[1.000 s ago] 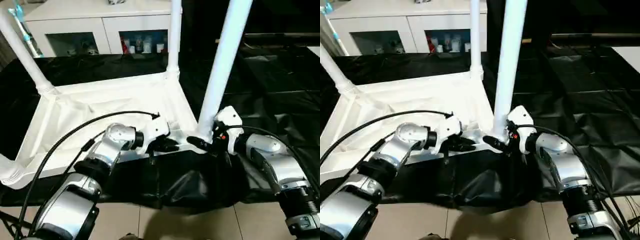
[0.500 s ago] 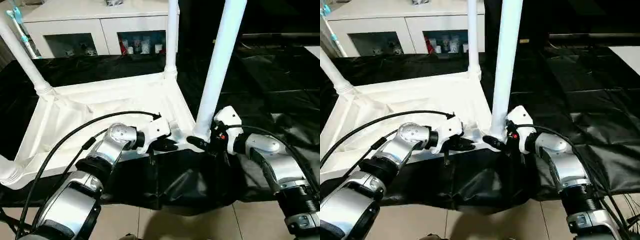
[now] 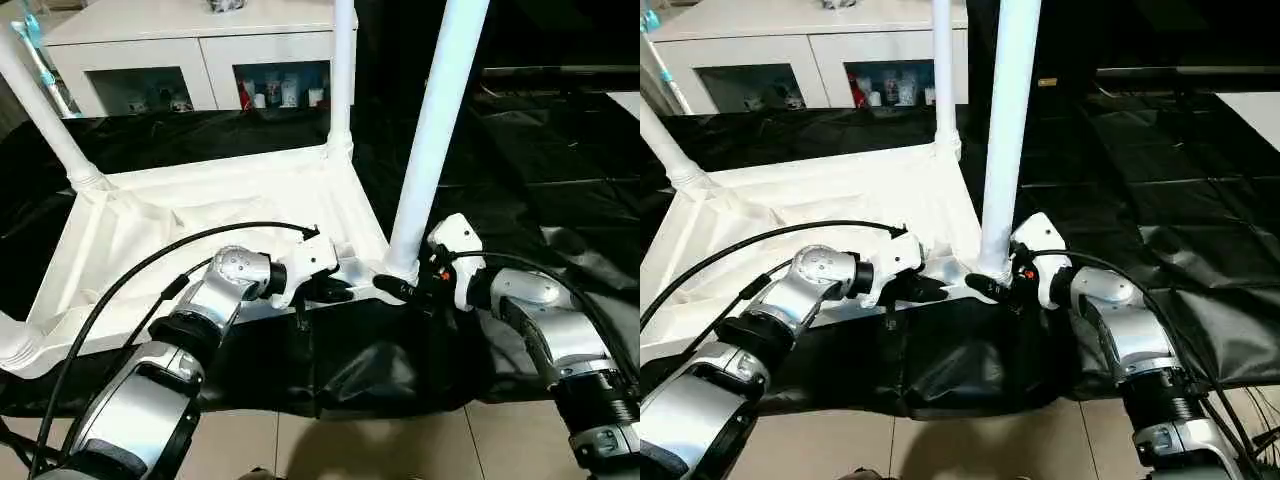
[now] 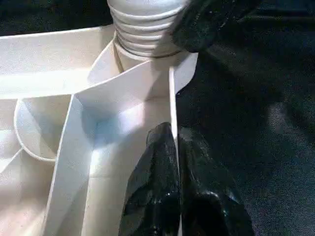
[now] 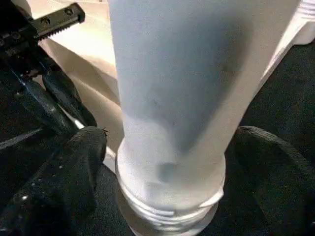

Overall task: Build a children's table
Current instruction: Rotate leg to tighten

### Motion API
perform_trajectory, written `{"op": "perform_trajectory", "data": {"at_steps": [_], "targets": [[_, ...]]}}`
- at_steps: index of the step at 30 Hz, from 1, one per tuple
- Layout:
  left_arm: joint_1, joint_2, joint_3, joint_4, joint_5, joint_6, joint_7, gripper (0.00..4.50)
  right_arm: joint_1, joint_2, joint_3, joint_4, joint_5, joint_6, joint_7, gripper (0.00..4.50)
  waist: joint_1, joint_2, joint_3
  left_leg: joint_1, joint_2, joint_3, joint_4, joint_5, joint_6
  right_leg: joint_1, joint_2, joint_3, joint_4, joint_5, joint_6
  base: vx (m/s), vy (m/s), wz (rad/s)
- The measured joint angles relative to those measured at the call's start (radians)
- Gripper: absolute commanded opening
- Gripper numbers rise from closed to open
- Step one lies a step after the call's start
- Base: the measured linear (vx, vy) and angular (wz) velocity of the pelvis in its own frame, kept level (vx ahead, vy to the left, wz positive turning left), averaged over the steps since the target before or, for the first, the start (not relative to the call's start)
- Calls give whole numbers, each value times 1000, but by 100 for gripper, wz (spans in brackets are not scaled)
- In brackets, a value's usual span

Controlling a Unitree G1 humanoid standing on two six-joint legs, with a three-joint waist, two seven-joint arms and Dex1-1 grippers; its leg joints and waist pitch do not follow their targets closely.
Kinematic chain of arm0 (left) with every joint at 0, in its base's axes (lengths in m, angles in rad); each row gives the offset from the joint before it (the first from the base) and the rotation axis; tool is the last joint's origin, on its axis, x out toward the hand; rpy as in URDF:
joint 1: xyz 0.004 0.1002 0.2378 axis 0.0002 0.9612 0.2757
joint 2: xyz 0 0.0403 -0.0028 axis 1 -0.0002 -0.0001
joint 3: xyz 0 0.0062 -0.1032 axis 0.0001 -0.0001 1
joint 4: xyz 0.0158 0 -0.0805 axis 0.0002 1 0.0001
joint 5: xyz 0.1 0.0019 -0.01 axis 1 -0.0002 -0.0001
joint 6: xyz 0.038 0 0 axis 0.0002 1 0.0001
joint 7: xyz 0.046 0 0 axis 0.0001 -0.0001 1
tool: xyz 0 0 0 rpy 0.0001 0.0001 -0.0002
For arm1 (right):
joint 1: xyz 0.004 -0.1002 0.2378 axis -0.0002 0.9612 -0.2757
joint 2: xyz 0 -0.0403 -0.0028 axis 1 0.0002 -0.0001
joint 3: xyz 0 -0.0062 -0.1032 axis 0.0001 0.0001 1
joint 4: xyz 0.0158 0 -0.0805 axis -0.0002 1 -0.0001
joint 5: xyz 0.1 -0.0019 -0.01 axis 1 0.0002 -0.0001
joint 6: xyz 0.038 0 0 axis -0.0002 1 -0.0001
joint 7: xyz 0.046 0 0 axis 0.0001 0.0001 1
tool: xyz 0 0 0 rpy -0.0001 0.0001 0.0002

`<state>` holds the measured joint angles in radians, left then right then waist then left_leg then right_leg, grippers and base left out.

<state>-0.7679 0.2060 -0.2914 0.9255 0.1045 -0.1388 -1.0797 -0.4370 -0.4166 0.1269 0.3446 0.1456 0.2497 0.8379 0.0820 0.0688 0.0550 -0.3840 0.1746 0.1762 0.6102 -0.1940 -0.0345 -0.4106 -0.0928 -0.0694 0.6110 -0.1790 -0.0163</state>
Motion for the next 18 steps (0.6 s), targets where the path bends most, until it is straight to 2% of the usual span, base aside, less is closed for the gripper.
{"op": "perform_trajectory", "data": {"at_steps": [6,12,18], "targets": [[1,0,0,0,-1,-1,-1,0,-2,3,0,13,1,-1,0,356,0,0,0,0,0,0,0,0,0,0,0,0,0,0,0,0,0,0],[1,1,0,0,-1,-1,-3,0,-2,9,0,13,0,-2,1,291,0,0,0,0,0,0,0,0,0,0,0,0,0,0,0,0,0,0],[1,3,1,0,-2,-1,-3,0,-1,13,0,13,0,-2,-1,274,-1,0,0,0,0,0,0,0,0,0,0,0,0,0,0,0,0,0]]}}
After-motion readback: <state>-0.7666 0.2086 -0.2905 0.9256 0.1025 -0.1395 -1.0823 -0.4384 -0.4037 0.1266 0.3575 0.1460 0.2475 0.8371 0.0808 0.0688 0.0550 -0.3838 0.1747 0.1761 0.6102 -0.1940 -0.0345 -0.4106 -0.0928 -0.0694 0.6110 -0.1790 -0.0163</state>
